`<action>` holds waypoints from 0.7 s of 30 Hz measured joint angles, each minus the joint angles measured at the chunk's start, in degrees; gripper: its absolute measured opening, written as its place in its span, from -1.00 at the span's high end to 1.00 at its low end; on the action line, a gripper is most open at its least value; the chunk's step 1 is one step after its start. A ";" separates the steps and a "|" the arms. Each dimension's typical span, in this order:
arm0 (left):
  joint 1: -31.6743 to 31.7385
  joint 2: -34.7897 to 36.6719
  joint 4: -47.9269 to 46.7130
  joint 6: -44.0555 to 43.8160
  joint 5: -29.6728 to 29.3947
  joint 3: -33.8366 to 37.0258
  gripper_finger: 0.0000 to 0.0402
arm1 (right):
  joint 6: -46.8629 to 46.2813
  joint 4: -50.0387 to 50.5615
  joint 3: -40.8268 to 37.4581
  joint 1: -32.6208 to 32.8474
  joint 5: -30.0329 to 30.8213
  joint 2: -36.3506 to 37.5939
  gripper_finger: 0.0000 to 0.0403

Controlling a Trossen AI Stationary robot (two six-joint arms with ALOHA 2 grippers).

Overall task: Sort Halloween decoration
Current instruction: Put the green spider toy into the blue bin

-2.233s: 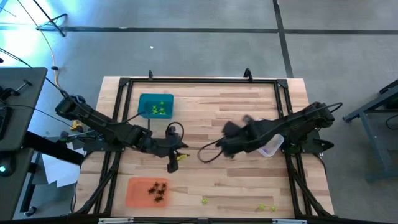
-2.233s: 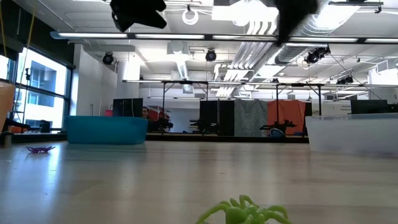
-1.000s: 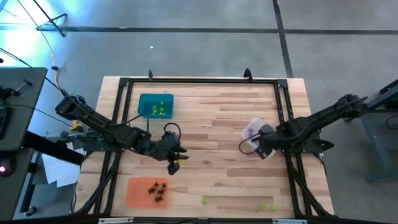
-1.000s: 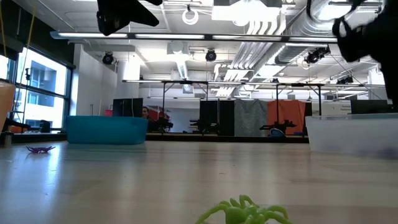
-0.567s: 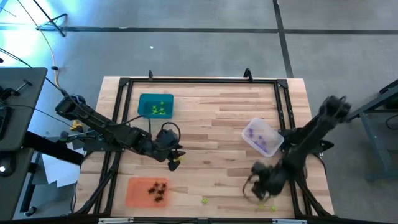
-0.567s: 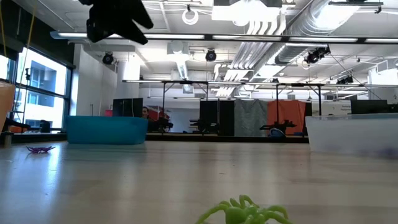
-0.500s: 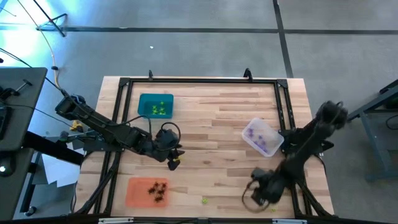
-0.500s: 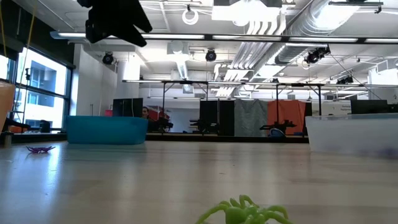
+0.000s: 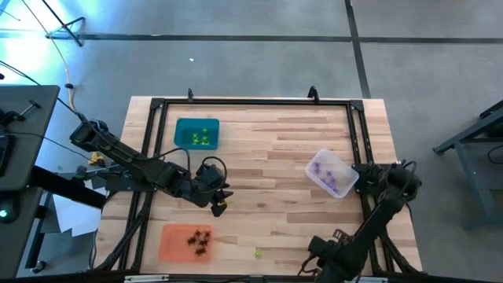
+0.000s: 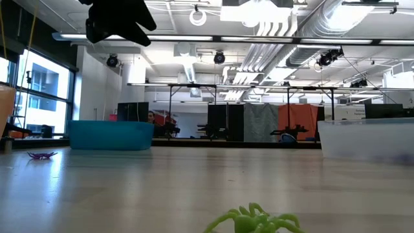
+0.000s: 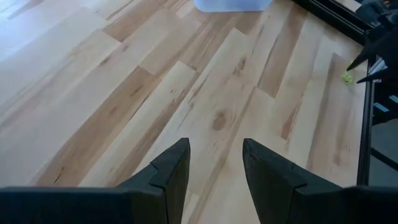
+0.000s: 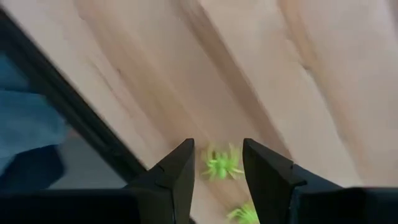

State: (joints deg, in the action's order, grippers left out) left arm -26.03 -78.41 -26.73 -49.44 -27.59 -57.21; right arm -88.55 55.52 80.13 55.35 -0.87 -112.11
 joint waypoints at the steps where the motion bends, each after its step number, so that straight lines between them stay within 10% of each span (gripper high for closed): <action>1: -0.03 0.00 -0.01 -0.06 0.00 0.00 0.32 | 0.04 1.75 1.23 0.29 0.15 -0.90 0.36; 21: -0.25 0.00 0.01 -1.43 -0.02 0.00 0.32 | -0.14 -3.44 -3.74 1.29 -5.35 -5.12 0.45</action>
State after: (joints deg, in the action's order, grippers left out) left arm -26.28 -78.41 -26.72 -50.87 -27.62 -57.21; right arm -88.68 52.07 76.39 56.64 -6.23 -117.23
